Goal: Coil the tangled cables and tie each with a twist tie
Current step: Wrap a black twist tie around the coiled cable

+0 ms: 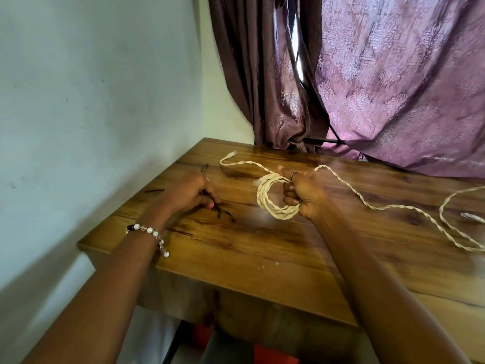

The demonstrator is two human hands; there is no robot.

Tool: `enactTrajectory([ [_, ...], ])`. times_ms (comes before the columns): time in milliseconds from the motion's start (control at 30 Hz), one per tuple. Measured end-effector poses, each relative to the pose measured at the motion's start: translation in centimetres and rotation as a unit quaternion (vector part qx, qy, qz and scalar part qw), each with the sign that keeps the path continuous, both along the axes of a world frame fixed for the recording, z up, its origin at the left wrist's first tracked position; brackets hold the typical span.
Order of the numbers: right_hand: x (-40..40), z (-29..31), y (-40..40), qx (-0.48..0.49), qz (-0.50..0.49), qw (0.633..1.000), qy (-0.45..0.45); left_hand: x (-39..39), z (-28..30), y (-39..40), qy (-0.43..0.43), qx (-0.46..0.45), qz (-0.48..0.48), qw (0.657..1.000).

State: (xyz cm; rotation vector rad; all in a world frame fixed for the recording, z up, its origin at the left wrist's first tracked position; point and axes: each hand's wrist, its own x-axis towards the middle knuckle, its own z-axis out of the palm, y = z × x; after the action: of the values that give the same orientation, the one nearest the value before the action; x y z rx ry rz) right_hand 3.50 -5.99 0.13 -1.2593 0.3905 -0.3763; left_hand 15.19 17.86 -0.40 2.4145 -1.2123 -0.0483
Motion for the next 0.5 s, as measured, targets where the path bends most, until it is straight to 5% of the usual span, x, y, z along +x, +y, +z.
enactTrajectory([
  [500,-1.2,-0.1,-0.4,-0.029,-0.006,1.0,0.005,-1.1,-0.6,-2.3,-0.022,-0.012,-0.034,0.999],
])
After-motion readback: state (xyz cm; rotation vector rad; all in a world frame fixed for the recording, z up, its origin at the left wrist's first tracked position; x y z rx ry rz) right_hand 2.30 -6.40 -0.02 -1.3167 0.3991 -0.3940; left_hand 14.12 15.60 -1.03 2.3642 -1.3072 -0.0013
